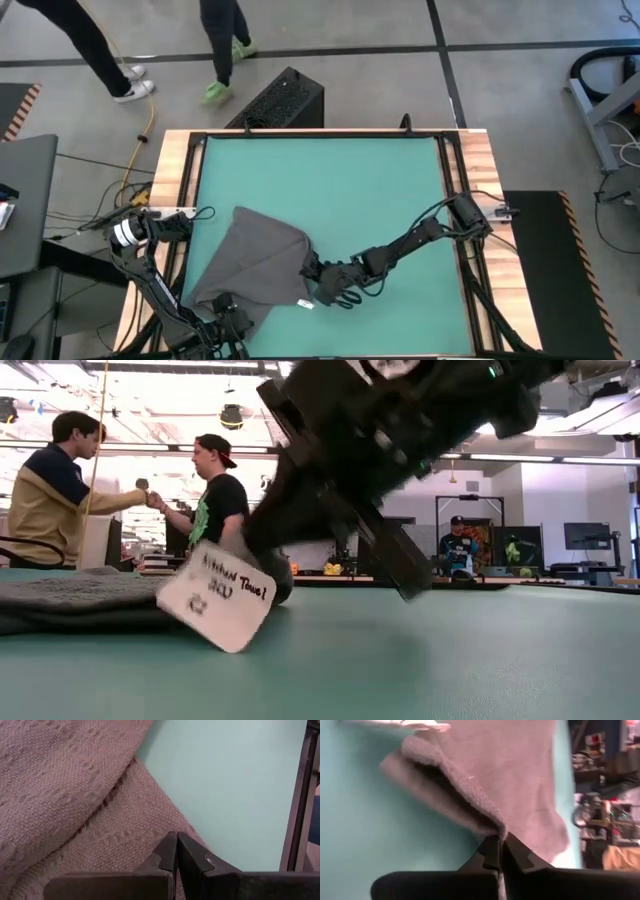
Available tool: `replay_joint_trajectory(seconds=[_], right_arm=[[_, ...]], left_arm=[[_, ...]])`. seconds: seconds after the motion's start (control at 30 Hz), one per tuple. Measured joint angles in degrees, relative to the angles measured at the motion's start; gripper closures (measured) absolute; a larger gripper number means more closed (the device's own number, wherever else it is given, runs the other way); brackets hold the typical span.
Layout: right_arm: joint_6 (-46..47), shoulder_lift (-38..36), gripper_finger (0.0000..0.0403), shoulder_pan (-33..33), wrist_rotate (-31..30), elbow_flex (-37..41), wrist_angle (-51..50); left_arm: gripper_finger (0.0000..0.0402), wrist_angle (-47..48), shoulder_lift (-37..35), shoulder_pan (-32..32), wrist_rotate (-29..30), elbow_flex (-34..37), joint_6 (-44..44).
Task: Roll towel
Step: Roll the gray towel
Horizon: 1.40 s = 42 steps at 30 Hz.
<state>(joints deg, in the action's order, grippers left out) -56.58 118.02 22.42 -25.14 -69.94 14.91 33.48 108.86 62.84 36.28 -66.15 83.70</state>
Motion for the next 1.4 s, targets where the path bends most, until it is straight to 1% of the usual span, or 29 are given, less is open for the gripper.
replay_joint_trajectory(seconds=[0.13, 0.27, 0.4, 0.5, 0.67, 0.77, 0.87, 1.07, 1.2, 1.3, 1.4], right_arm=[[-0.21, 0.00, 0.0387, -0.71, -0.18, -3.74, -0.41], [0.12, -0.04, 0.0387, -3.47, 4.57, -7.49, -0.60], [1.98, -0.04, 0.0387, -7.08, 8.06, -11.14, -0.45], [3.26, -0.04, 0.0387, -9.98, 10.55, -13.73, 0.32], [6.06, 0.42, 0.0387, -14.49, 16.44, -17.66, 0.69], [8.35, 2.26, 0.0387, -16.83, 18.38, -19.89, 0.77], [9.35, 5.66, 0.0387, -18.81, 20.75, -22.40, 0.71], [7.19, 13.60, 0.0387, -21.25, 20.82, -30.40, 0.04], [7.30, 15.97, 0.0388, -23.01, 21.77, -36.27, -1.00], [11.79, 16.24, 0.0388, -25.04, 23.80, -39.41, -2.36], [18.06, 16.20, 0.0361, -26.90, 26.23, -39.88, -4.69]], left_arm=[[0.0401, -0.56, 0.00, 0.00, -0.05, 0.00, 0.00], [0.0402, -1.84, 0.00, 0.01, -0.07, 0.00, -1.10], [0.0402, -1.81, 0.00, 0.01, -0.13, 0.00, -1.58], [0.0401, -1.78, 0.00, -0.01, -1.37, 0.00, -2.07], [0.0402, -1.73, 0.00, 0.01, -1.57, 0.00, -2.99], [0.0402, -1.74, 0.00, 0.00, -1.55, 0.00, -3.04], [0.0401, -1.86, 0.00, 0.00, -1.53, 0.00, -3.03], [0.0402, -2.01, 0.00, 0.01, -1.72, 0.00, -3.00], [0.0401, -2.37, 0.00, 0.18, -2.63, 0.00, -2.98], [0.0402, -2.49, 0.00, 0.38, -2.65, 0.00, -2.96], [0.0401, -2.70, 0.00, 0.49, -2.67, 0.00, -2.91]])
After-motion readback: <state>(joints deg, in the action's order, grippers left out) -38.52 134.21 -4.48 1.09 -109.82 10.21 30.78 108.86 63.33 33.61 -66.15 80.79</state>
